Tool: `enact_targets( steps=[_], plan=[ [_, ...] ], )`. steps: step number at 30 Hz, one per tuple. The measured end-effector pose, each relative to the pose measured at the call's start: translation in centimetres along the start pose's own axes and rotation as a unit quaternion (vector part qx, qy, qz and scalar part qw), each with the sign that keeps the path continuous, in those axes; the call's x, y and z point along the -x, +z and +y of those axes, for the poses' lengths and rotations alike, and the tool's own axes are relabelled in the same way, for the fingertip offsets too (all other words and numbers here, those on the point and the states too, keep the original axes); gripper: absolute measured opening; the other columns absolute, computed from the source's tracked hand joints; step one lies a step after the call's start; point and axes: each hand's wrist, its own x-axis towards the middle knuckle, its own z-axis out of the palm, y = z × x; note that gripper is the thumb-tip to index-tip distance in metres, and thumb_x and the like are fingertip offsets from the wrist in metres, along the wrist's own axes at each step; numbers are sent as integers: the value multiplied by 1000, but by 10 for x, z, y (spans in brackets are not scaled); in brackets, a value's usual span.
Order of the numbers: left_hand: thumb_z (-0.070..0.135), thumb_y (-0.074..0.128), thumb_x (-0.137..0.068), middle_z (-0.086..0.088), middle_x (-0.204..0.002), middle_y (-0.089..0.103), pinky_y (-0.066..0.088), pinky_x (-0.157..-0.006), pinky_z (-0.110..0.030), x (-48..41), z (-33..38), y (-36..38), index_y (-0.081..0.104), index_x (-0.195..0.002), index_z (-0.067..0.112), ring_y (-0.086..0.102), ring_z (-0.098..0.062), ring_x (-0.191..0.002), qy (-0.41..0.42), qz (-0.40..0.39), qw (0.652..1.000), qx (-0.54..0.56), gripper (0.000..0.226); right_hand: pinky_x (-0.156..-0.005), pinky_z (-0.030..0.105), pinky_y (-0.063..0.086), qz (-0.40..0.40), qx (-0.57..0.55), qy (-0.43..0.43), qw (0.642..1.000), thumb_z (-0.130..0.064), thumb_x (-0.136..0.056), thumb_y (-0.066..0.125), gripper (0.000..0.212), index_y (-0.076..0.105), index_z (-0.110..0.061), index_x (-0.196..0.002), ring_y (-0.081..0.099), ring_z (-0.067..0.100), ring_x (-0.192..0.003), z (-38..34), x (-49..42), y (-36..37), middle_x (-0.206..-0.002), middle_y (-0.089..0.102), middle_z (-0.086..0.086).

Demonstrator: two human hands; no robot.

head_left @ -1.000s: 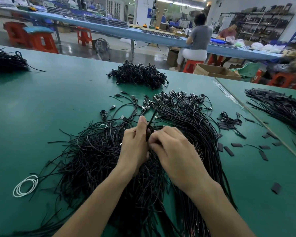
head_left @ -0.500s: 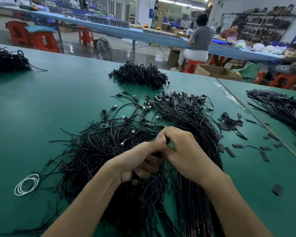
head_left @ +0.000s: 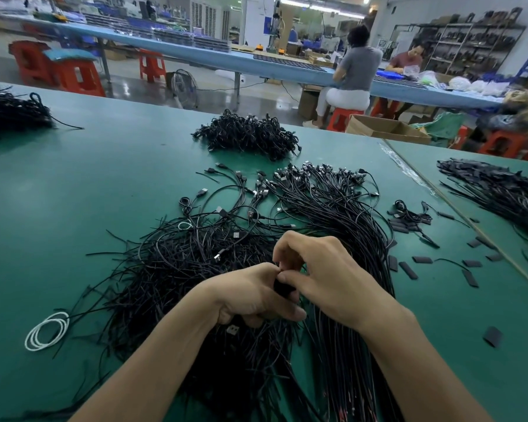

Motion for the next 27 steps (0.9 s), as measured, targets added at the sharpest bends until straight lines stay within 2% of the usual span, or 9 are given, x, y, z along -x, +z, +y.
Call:
enact_targets(
  steps=[6, 8, 11, 13, 16, 20, 22, 24, 27],
  plan=[
    [11, 73, -87, 9, -55, 40, 26, -38, -18, 0, -3, 0, 53, -80, 11, 31, -6, -45, -15, 21, 1000, -1, 22, -78, 30, 49, 3, 13, -14, 1000, -17, -92, 64, 14, 60, -30, -96, 55, 5, -87, 1, 1, 7, -88, 59, -16],
    [10, 70, -89, 9, -55, 40, 25, -38, -17, 0, -3, 0, 55, -77, 11, 31, -5, -44, -6, 26, 999, 20, 19, -80, 30, 47, 2, 18, -18, 1000, -18, -94, 61, 12, 58, -30, -96, 53, 5, -89, 3, 0, 9, -90, 58, -15],
    [4, 57, -95, 10, -53, 36, 23, -35, -14, -3, -7, 1, 55, -62, 22, 27, -3, -42, 9, 45, 992, 120, 38, -75, 23, 43, -1, 17, -18, 1000, -19, -97, 56, 14, 52, -32, -94, 50, 4, -87, 6, 0, 11, -89, 54, -15],
    [2, 47, -97, 7, -56, 34, 22, -34, -13, -4, -8, 2, 51, -68, 20, 26, -3, -42, 28, 56, 972, 228, 35, -72, 21, 41, 12, 7, -13, 1000, -19, -98, 55, 17, 48, -34, -95, 50, 3, -86, 10, 0, 11, -89, 53, -16],
    [5, 38, -92, 4, -64, 40, 29, -40, -16, -7, -5, 7, 50, -86, 15, 33, -6, -50, 59, 54, 927, 367, 17, -71, 18, 40, 94, -11, 7, 996, -16, -98, 59, 21, 48, -33, -95, 52, 3, -84, 14, -1, 14, -87, 54, -16],
    [3, 38, -99, -1, -76, 57, 43, -56, -23, -15, -4, 21, 58, -104, 8, 51, -11, -65, 163, 107, 897, 397, 21, -57, 7, 43, 250, -155, 70, 953, -6, -93, 65, 31, 50, -31, -85, 60, -1, -68, 6, 0, 27, -75, 63, -16],
    [5, 47, -101, -5, -94, 68, 53, -74, -28, -20, -6, 25, 59, -115, 9, 65, -16, -83, 198, 161, 892, 372, 19, -60, 13, 49, 298, -230, 98, 921, -8, -93, 66, 28, 53, -31, -86, 61, 1, -68, 4, -1, 31, -81, 64, -16],
    [14, 57, -99, -5, -112, 69, 54, -90, -29, -21, -8, 24, 57, -121, 14, 66, -18, -104, 204, 256, 912, 248, 22, -71, 21, 53, 311, -290, 123, 897, -9, -92, 67, 23, 55, -29, -88, 63, 7, -77, 5, -4, 34, -83, 65, -9],
    [36, 71, -87, -2, -96, 64, 51, -74, -17, -18, -10, 18, 59, -107, 21, 60, -9, -85, 207, 418, 881, 78, 27, -76, 21, 52, 296, -394, 146, 857, -4, -93, 65, 18, 56, -20, -89, 64, 7, -78, 4, -9, 34, -82, 65, -5]
  ],
)
